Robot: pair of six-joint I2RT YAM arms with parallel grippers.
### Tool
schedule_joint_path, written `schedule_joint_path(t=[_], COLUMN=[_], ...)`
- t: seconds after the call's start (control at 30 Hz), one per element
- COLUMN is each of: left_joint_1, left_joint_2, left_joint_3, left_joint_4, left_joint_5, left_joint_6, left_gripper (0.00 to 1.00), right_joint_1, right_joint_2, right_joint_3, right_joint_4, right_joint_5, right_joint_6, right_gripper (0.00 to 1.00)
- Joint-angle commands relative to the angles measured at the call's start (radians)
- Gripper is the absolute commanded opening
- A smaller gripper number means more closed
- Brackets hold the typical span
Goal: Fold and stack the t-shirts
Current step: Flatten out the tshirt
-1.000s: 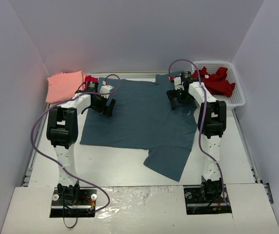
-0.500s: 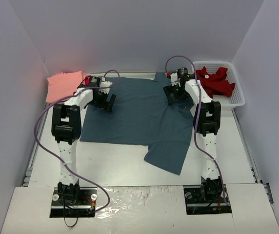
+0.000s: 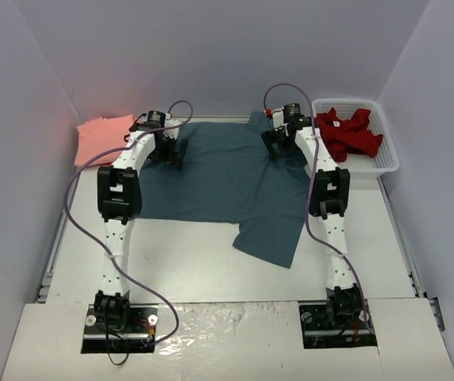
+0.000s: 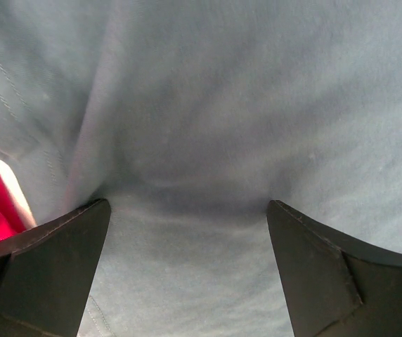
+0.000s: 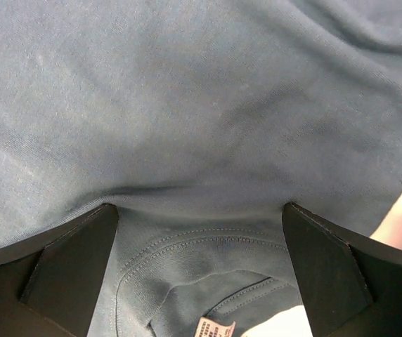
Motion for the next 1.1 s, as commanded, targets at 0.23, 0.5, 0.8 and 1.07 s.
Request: schedule_joint_path(t=[0.23,0.5,0.8,1.07], left_joint_1=[0.006,0.005,0.009,0.009], left_joint_2=[-0.208,-0.621,-1.05,-1.379], left_joint_3=[-0.078,-0.348,-0.874,-1.303], left_joint_4=[-0.042,0.038,0.064,0.153], left_joint_5=[0.048,0.063,0.022,-0.111], left_joint_6=[-0.023,0.078,0.249,0.349], left_gripper=[0.94,0.94,0.94,0.94], right_joint_1=[0.027,0.037,0.101,0.306], right_joint_2=[-0.105,-0.495,-1.006,-1.353], right_joint_3=[-0.054,-0.299,-0.956,-1.346], right_joint_4=[-0.037,-0.038,-0.042,-0.097], right_joint_5=[0.125,0.076,0.011,0.053], right_joint_6=[-0.037,-0.023,-0.12,-0.134], right_gripper=[1.0,1.0,1.0,1.0])
